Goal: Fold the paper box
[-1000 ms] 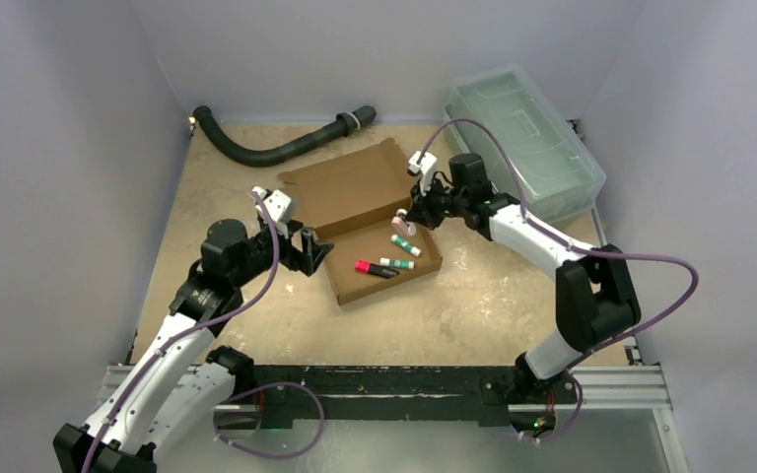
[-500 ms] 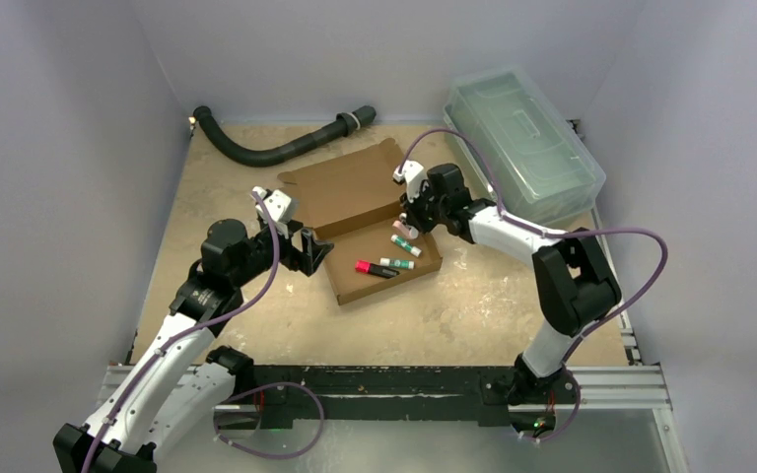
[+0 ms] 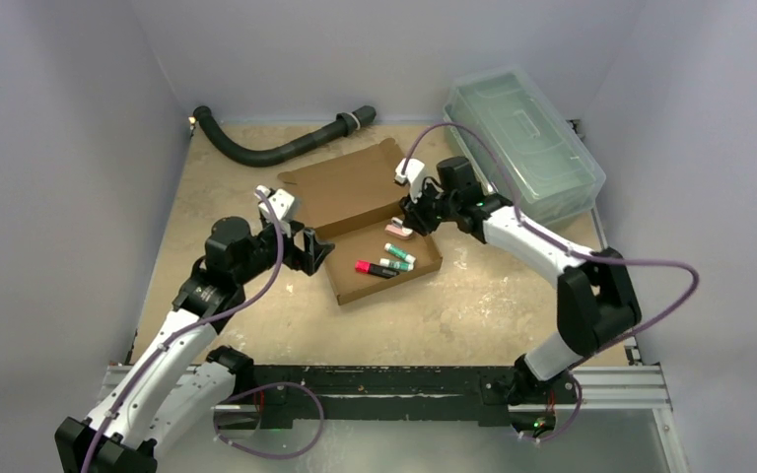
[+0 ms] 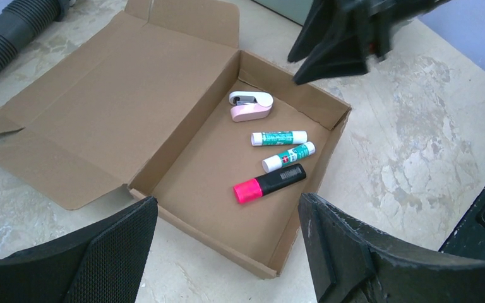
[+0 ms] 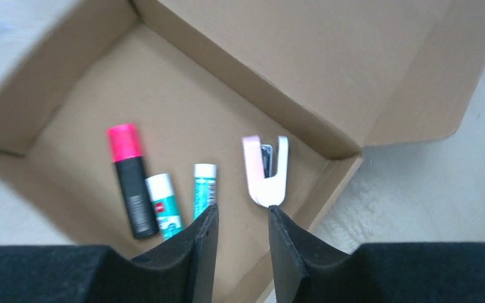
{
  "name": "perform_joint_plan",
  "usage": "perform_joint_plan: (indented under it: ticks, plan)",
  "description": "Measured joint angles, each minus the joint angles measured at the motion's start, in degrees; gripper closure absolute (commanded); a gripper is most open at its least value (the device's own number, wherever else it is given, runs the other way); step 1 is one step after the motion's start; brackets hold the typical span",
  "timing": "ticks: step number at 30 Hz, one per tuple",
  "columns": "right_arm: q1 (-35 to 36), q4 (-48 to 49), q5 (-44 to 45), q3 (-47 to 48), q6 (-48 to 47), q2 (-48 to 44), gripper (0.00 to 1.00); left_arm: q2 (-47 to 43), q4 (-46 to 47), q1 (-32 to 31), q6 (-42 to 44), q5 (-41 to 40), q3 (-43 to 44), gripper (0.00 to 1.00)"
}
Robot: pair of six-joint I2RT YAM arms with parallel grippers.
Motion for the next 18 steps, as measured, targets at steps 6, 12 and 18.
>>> perform_joint_plan:
  ticks: [6, 12, 18]
  plan:
    - [-4.9, -6.4, -13.2, 1.5, -9.5, -11.2, 0.45, 0.9, 1.4, 0.0, -6.4, -0.9, -0.5, 0.19]
    - [-10.3, -7.9, -22.6, 0.2, -13.7, -16.4, 0.45, -0.3, 12.9, 0.0, -27.2, -4.0, -12.1, 0.19]
    - [-10.1, -9.9, -26.6, -0.7, -14.5, -16.0, 0.45, -4.1, 15.7, 0.1, -39.6, -14.6, -23.1, 0.15]
